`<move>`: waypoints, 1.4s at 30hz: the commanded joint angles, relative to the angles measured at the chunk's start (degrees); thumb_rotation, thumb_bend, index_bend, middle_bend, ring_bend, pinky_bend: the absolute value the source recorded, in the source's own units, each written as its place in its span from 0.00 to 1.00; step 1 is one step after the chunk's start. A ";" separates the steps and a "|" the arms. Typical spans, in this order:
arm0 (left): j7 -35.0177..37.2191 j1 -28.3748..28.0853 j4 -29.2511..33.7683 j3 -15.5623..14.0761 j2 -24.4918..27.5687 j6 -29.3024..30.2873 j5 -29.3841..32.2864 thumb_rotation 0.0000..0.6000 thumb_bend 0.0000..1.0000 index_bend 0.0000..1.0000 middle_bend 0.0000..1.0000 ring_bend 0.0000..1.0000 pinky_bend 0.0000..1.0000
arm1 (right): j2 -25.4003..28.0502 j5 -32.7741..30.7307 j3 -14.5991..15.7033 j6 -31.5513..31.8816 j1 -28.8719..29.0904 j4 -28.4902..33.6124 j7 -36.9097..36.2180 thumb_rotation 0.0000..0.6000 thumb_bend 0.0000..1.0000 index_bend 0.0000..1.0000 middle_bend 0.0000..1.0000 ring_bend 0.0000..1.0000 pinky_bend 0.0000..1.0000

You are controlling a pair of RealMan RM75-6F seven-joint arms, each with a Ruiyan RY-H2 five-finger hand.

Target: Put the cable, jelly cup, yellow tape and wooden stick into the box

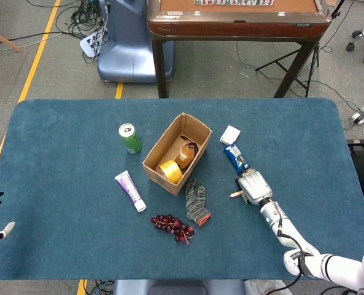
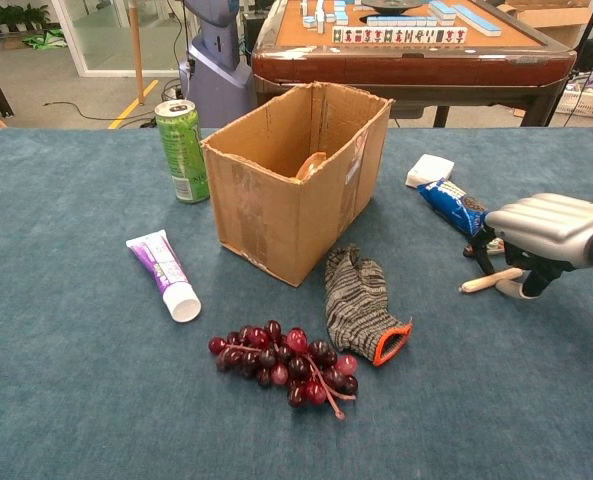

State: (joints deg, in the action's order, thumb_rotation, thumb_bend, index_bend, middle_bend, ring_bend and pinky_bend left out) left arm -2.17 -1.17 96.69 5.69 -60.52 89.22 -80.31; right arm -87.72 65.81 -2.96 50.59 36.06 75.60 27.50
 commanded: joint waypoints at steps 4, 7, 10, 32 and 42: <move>-0.10 -0.05 -0.05 0.00 -0.04 -0.11 0.04 1.00 0.13 0.27 0.40 0.30 0.50 | 3.74 3.23 -0.88 4.15 -0.14 6.74 0.73 1.00 0.48 0.61 1.00 1.00 1.00; -0.25 -0.08 -0.02 -0.01 -0.10 -0.10 -0.02 1.00 0.13 0.27 0.40 0.30 0.50 | 6.39 4.84 -2.10 7.04 0.04 11.94 2.42 1.00 0.48 0.61 1.00 1.00 1.00; -0.43 -0.11 0.01 -0.07 -0.13 -0.13 -0.07 1.00 0.13 0.27 0.40 0.30 0.50 | 8.60 5.58 -3.64 9.20 0.50 16.40 4.54 1.00 0.48 0.61 1.00 1.00 1.00; 0.00 0.06 0.28 -0.11 0.05 0.24 -0.43 1.00 0.13 0.27 0.40 0.30 0.50 | 3.94 -3.08 -15.36 12.07 12.37 18.42 17.36 1.00 0.48 0.61 1.00 1.00 1.00; 1.53 0.56 0.63 0.14 0.84 1.11 -0.50 1.00 0.13 0.27 0.40 0.30 0.50 | -5.23 -3.05 -15.13 11.31 16.61 7.31 14.23 1.00 0.45 0.56 1.00 1.00 1.00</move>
State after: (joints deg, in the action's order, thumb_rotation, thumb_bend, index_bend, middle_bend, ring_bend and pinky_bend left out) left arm -0.65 -0.64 97.31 5.82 -59.69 90.31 -80.79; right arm -91.58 62.70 -18.08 62.18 51.79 84.44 42.76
